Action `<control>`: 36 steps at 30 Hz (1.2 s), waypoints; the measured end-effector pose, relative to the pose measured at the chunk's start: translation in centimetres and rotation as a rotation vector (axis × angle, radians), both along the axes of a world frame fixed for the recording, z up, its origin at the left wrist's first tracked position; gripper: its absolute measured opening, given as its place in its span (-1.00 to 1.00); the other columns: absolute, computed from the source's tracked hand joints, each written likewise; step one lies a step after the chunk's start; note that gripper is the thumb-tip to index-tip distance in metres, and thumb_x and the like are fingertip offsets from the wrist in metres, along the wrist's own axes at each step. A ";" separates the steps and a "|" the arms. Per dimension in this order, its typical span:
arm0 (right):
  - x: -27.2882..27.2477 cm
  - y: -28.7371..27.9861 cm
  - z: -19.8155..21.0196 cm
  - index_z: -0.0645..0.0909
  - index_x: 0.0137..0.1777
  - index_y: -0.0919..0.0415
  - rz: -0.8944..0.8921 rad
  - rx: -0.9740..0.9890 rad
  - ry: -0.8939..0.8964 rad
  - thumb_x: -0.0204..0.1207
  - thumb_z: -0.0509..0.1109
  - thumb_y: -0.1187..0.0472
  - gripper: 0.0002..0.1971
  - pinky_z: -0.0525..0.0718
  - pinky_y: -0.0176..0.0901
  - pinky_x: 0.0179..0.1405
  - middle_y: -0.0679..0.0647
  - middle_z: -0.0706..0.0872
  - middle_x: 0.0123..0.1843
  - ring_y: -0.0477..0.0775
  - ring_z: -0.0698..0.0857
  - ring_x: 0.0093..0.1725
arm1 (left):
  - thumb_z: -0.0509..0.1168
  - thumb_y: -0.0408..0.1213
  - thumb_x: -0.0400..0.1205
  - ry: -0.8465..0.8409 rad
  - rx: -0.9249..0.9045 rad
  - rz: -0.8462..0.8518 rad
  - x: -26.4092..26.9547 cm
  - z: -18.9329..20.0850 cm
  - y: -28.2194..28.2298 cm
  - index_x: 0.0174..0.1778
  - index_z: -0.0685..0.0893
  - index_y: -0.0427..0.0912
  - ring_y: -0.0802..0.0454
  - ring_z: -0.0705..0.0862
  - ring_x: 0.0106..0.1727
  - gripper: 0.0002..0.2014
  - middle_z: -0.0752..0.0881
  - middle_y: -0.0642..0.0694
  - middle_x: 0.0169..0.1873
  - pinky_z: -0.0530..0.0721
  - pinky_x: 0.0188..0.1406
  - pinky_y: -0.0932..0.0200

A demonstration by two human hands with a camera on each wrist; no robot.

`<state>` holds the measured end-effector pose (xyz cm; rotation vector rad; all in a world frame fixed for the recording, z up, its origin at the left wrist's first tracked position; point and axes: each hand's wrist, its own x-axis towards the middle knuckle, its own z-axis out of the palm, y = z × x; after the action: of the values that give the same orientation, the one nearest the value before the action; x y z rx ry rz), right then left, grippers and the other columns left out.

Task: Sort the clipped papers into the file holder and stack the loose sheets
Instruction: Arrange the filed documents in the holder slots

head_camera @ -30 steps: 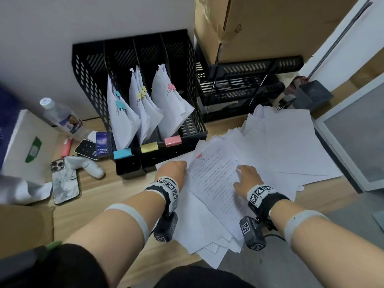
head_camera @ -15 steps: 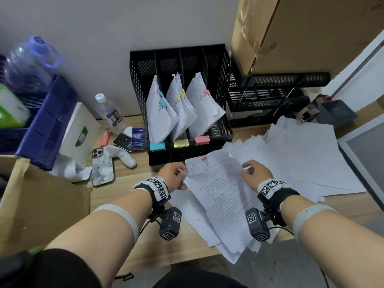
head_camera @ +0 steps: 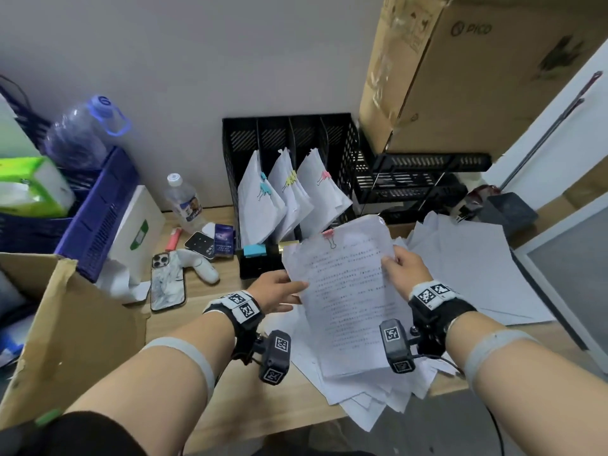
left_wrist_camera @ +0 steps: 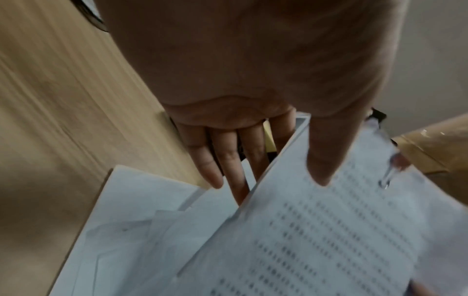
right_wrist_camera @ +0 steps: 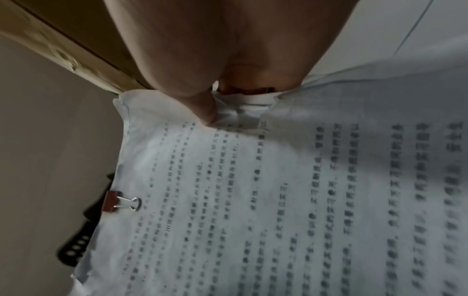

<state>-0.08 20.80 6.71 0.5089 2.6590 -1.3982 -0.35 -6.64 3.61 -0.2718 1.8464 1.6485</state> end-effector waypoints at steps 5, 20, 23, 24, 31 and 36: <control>-1.3 -0.1 2.8 0.52 0.04 0.14 -0.168 0.094 0.164 0.52 0.41 0.22 -0.85 0.61 -0.07 -0.02 0.12 0.63 0.04 0.15 0.63 0.01 | 0.32 -0.34 0.71 0.181 -0.020 -0.079 -0.7 2.4 2.5 0.02 0.78 -0.16 0.02 0.83 -0.18 -0.88 0.85 -0.08 -0.14 0.82 -0.26 0.08; -5.7 -1.9 8.5 0.50 -0.23 0.33 -0.196 -0.206 -0.037 0.71 0.18 0.09 -0.64 0.55 -0.28 -0.67 0.11 0.53 -0.58 0.22 0.83 -0.41 | 0.42 -0.16 0.61 0.734 -0.246 -0.285 -9.1 7.5 10.3 0.53 0.54 0.13 0.05 0.71 -0.07 -0.47 0.61 -0.15 0.22 0.75 0.19 0.01; -6.7 -0.3 8.5 0.30 -0.48 0.23 -0.107 -0.051 -0.008 0.73 0.09 0.14 -0.51 0.36 -0.33 -0.72 0.11 0.44 -0.82 0.09 0.82 -0.47 | 0.28 -0.13 0.65 0.700 -0.614 -0.381 -12.4 6.6 10.8 0.68 0.21 0.28 -0.08 0.69 -0.07 -0.33 0.47 -0.19 0.32 0.69 0.14 0.05; -7.0 0.1 8.6 0.35 -0.49 0.26 -0.071 0.001 -0.008 0.74 0.09 0.13 -0.50 0.42 -0.33 -0.68 0.15 0.54 -0.76 0.05 0.81 -0.48 | 0.26 -0.14 0.66 0.675 -0.714 -0.425 -13.4 6.3 11.0 0.70 0.11 0.30 -0.11 0.67 -0.07 -0.28 0.42 -0.21 0.36 0.68 0.07 0.07; -9.2 0.5 8.4 0.64 0.08 0.45 0.141 -0.091 0.034 0.68 0.23 0.16 -0.69 0.83 0.16 -0.31 0.35 0.76 -0.04 0.31 0.82 -0.45 | 0.22 0.08 0.62 0.549 -0.982 -0.426 -15.9 4.7 10.7 0.48 0.29 0.05 -0.38 0.58 0.30 -0.47 0.42 -0.30 0.36 0.67 0.17 -0.16; -10.6 -0.7 9.1 0.62 0.20 0.45 0.273 -0.178 0.031 0.65 0.27 0.20 -0.69 0.74 0.52 -0.31 0.49 0.73 0.03 0.52 0.78 -0.38 | 0.19 0.14 0.63 0.582 -0.965 -0.248 -16.6 5.3 8.8 0.29 0.35 -0.20 -0.23 0.72 -0.08 -0.49 0.71 -0.22 -0.03 0.65 -0.16 0.01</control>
<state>-10.65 20.08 15.86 0.1017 2.4765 -1.5452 -16.91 2.17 8.92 0.0660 2.8796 0.5795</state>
